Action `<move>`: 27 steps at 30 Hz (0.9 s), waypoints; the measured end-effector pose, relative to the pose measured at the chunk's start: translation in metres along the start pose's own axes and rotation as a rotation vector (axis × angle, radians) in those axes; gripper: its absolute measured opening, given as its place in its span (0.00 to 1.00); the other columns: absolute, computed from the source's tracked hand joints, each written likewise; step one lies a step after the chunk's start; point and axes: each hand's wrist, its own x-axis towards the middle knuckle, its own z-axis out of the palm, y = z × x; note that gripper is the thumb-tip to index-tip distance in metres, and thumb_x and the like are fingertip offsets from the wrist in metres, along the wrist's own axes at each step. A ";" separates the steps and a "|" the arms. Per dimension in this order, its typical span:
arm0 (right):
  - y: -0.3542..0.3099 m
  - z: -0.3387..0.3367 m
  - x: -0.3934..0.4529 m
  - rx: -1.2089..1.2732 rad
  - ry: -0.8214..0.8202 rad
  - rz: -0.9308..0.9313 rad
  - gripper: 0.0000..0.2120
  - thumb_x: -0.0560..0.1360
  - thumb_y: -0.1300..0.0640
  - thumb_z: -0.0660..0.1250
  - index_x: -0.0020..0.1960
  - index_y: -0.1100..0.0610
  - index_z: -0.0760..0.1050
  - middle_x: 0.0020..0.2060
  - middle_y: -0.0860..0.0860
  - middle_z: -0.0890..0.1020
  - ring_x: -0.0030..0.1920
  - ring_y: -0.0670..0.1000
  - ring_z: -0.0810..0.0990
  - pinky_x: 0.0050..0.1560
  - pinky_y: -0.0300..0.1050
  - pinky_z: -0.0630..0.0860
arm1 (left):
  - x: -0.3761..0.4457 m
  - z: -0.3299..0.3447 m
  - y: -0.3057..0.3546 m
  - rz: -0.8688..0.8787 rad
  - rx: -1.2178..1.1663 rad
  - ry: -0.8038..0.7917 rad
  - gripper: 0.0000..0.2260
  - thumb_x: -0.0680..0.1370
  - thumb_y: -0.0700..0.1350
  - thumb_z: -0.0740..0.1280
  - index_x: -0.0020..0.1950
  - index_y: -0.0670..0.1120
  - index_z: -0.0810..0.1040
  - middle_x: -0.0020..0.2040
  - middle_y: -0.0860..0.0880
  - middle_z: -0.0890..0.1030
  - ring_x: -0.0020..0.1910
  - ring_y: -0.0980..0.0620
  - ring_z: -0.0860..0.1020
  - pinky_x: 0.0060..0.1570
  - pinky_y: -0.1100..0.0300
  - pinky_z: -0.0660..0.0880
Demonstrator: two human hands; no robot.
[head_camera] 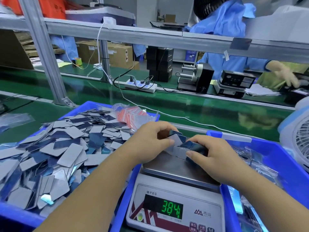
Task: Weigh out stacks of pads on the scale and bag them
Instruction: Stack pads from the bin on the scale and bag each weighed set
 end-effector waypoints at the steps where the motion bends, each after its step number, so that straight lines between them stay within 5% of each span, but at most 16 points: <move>1: 0.001 0.000 0.000 0.001 -0.005 0.007 0.15 0.74 0.53 0.72 0.43 0.33 0.72 0.44 0.27 0.77 0.46 0.33 0.75 0.43 0.25 0.68 | 0.000 0.000 0.000 -0.023 -0.039 -0.005 0.10 0.77 0.40 0.71 0.52 0.55 0.83 0.43 0.56 0.84 0.45 0.54 0.81 0.51 0.59 0.78; 7: 0.011 -0.003 -0.001 0.057 0.023 0.091 0.08 0.74 0.53 0.72 0.51 0.44 0.79 0.35 0.37 0.81 0.40 0.38 0.77 0.40 0.28 0.70 | 0.000 0.001 -0.001 -0.135 -0.325 0.055 0.10 0.76 0.34 0.71 0.46 0.49 0.85 0.43 0.49 0.85 0.45 0.51 0.82 0.57 0.49 0.79; 16: 0.010 -0.005 0.000 0.069 0.015 0.080 0.08 0.75 0.54 0.72 0.48 0.42 0.77 0.35 0.32 0.79 0.35 0.40 0.76 0.37 0.29 0.70 | 0.002 0.005 -0.003 -0.178 -0.606 0.071 0.16 0.77 0.32 0.69 0.40 0.52 0.86 0.41 0.46 0.85 0.42 0.47 0.83 0.48 0.52 0.82; 21: 0.003 0.000 -0.002 0.095 -0.032 0.041 0.18 0.74 0.51 0.72 0.44 0.26 0.72 0.36 0.31 0.81 0.37 0.38 0.79 0.37 0.28 0.71 | 0.001 0.008 -0.003 -0.129 -0.480 0.036 0.16 0.76 0.33 0.71 0.41 0.56 0.85 0.40 0.50 0.84 0.43 0.49 0.82 0.55 0.46 0.81; 27: 0.006 0.002 -0.001 0.099 -0.011 0.035 0.11 0.74 0.50 0.72 0.46 0.34 0.75 0.37 0.35 0.82 0.36 0.42 0.79 0.39 0.34 0.74 | -0.001 0.009 0.002 -0.075 -0.341 0.019 0.04 0.72 0.43 0.73 0.42 0.52 0.81 0.40 0.52 0.84 0.41 0.52 0.80 0.52 0.47 0.80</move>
